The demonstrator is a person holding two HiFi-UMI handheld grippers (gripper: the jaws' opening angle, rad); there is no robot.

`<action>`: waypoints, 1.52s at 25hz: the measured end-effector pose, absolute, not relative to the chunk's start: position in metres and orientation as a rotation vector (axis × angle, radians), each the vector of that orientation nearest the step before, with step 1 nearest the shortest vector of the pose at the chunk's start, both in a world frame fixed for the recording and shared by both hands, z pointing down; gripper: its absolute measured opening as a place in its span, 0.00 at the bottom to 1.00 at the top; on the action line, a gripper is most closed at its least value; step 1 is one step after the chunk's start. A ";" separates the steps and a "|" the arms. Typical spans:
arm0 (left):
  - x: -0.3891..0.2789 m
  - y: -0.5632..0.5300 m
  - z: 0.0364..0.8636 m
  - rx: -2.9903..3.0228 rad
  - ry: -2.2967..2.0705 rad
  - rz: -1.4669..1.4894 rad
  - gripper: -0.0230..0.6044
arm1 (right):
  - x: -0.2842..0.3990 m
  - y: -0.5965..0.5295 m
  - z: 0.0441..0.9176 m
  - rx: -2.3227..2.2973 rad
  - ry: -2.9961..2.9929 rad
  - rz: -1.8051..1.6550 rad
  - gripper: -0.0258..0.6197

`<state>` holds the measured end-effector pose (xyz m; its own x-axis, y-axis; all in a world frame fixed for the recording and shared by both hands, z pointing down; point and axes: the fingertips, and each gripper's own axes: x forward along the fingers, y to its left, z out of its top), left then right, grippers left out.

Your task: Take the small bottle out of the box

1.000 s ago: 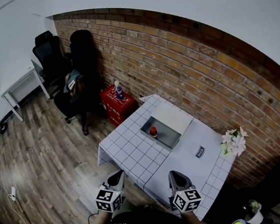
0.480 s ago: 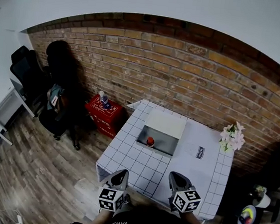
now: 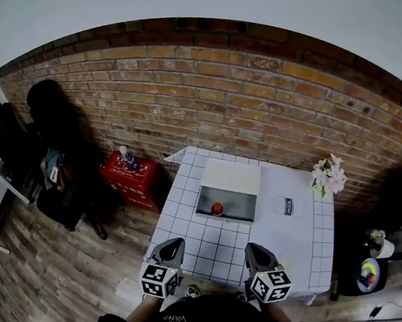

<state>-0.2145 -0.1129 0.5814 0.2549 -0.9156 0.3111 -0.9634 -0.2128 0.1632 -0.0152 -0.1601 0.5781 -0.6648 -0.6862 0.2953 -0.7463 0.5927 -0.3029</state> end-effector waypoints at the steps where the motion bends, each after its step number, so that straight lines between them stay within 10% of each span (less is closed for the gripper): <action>1: -0.219 -0.117 0.581 2.235 -1.705 0.219 0.06 | -0.018 -0.159 0.577 1.242 -2.661 0.615 0.04; 25: -0.183 -0.241 0.597 2.487 -1.347 0.405 0.07 | 0.005 -0.196 0.585 1.549 -2.513 0.712 0.04; 38: -0.150 -0.288 0.636 2.428 -1.229 0.542 0.43 | 0.021 -0.236 0.596 1.542 -2.486 0.747 0.04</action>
